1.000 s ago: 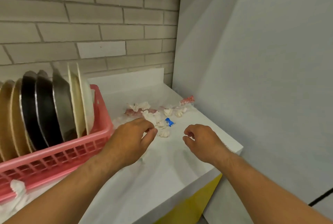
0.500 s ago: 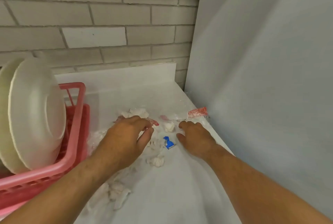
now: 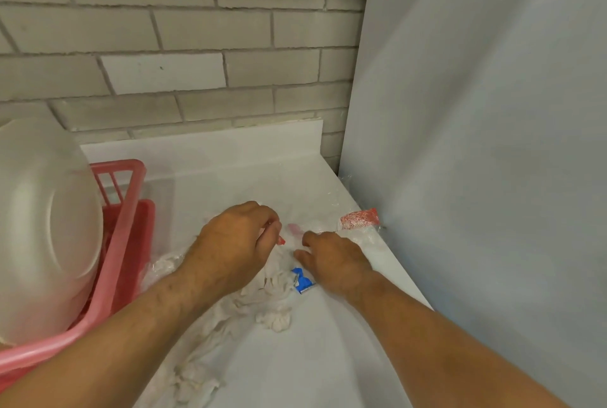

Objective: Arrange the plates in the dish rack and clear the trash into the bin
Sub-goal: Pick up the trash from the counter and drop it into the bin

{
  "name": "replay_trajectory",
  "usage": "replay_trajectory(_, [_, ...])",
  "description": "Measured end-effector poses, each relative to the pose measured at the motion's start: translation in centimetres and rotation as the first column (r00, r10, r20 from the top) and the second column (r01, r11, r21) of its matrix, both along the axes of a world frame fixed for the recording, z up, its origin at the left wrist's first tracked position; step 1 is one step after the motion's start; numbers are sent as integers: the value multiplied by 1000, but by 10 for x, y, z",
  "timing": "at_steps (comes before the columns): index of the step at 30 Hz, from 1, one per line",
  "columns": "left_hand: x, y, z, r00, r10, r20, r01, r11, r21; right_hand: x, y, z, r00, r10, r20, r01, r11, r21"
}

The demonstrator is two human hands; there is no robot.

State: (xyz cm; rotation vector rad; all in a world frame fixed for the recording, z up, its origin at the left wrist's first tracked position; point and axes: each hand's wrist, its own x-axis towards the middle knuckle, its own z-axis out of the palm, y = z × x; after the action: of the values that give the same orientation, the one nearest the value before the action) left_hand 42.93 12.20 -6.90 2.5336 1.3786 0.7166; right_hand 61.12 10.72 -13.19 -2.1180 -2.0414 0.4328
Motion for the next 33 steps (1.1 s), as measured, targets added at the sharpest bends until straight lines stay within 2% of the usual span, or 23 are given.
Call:
replay_trajectory(4, [17, 15, -3, 999, -19, -46, 16, 998, -69, 9, -11, -9, 999, -41, -6, 42, 998, 41])
replay_trajectory(9, [70, 33, -8, 983, -109, -147, 87, 985, -150, 20, -35, -9, 999, 9, 44, -11, 999, 39])
replay_trajectory(12, [108, 38, -19, 953, -194, -233, 146, 968, -206, 35, -54, -9, 1000, -26, -18, 26, 998, 55])
replay_trajectory(15, [133, 48, -36, 912, -154, -381, 48, 960, -275, 55, -66, -9, 998, -28, 65, 25, 999, 35])
replay_trajectory(18, [149, 59, -54, 888, -153, -434, -19, 930, -367, 66, -74, -10, 985, -4, 174, 6, 1000, -9])
replay_trajectory(22, [159, 60, -78, 870, -174, -461, -11, 928, -372, 72, -79, -13, 995, -27, 92, 26, 1000, 12])
replay_trajectory(27, [157, 47, -90, 936, -84, -342, 45, 992, -121, 81, -83, -13, 989, -90, -116, 106, 983, 148])
replay_trajectory(30, [148, 49, -80, 983, -70, -168, 40, 984, -176, 82, -82, -6, 965, -164, -207, 205, 959, 195])
replay_trajectory(33, [132, 50, -52, 995, -100, 21, 102, 965, -243, 80, -75, 2, 916, -203, -347, 266, 953, 145])
